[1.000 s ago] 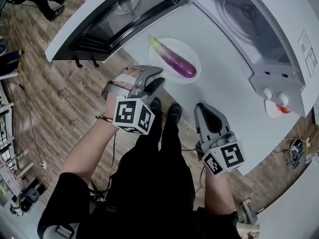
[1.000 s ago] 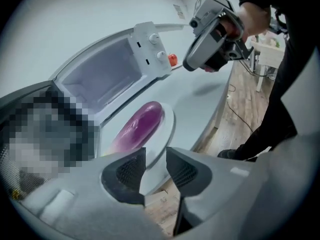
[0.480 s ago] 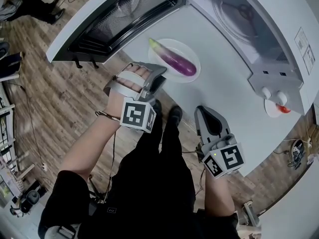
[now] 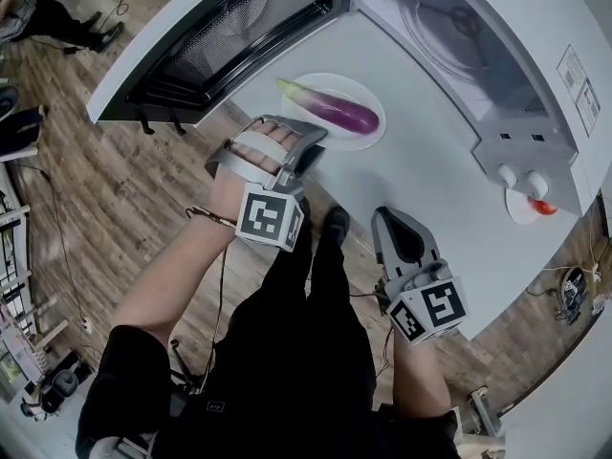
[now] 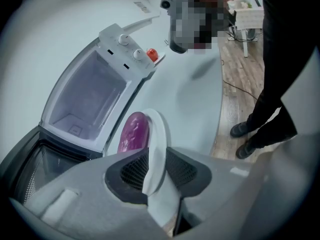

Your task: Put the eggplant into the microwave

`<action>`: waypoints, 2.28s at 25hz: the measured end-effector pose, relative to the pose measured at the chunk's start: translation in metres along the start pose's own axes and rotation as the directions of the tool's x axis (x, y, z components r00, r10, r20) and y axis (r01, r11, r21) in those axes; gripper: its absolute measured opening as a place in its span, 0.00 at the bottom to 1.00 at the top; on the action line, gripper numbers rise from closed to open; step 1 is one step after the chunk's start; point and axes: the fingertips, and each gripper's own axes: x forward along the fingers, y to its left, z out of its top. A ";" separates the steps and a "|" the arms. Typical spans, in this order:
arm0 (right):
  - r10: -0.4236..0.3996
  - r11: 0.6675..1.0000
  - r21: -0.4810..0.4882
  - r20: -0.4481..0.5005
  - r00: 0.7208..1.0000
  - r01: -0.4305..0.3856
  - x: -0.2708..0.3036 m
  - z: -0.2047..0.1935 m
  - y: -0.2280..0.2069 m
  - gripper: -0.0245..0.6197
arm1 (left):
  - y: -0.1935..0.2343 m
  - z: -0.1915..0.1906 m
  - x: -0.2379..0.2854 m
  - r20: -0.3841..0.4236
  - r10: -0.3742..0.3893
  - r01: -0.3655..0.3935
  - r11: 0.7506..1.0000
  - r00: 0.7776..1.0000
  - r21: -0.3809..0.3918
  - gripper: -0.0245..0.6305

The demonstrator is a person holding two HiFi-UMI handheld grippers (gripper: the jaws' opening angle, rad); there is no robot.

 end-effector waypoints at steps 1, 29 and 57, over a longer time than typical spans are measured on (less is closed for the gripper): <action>0.000 1.000 0.001 0.000 1.000 0.000 0.000 0.000 0.000 0.06 | 0.000 0.001 0.001 0.000 -0.005 0.005 1.000 1.000 0.005 0.20; -0.003 1.000 0.005 -0.010 1.000 0.003 0.001 -0.010 0.003 0.06 | 0.004 0.006 -0.003 0.026 0.175 -0.177 0.977 0.984 0.118 0.07; -0.007 1.000 -0.019 -0.029 1.000 0.007 0.005 -0.012 0.009 0.06 | 0.021 0.001 -0.015 0.040 0.360 -0.358 0.901 0.932 0.246 0.06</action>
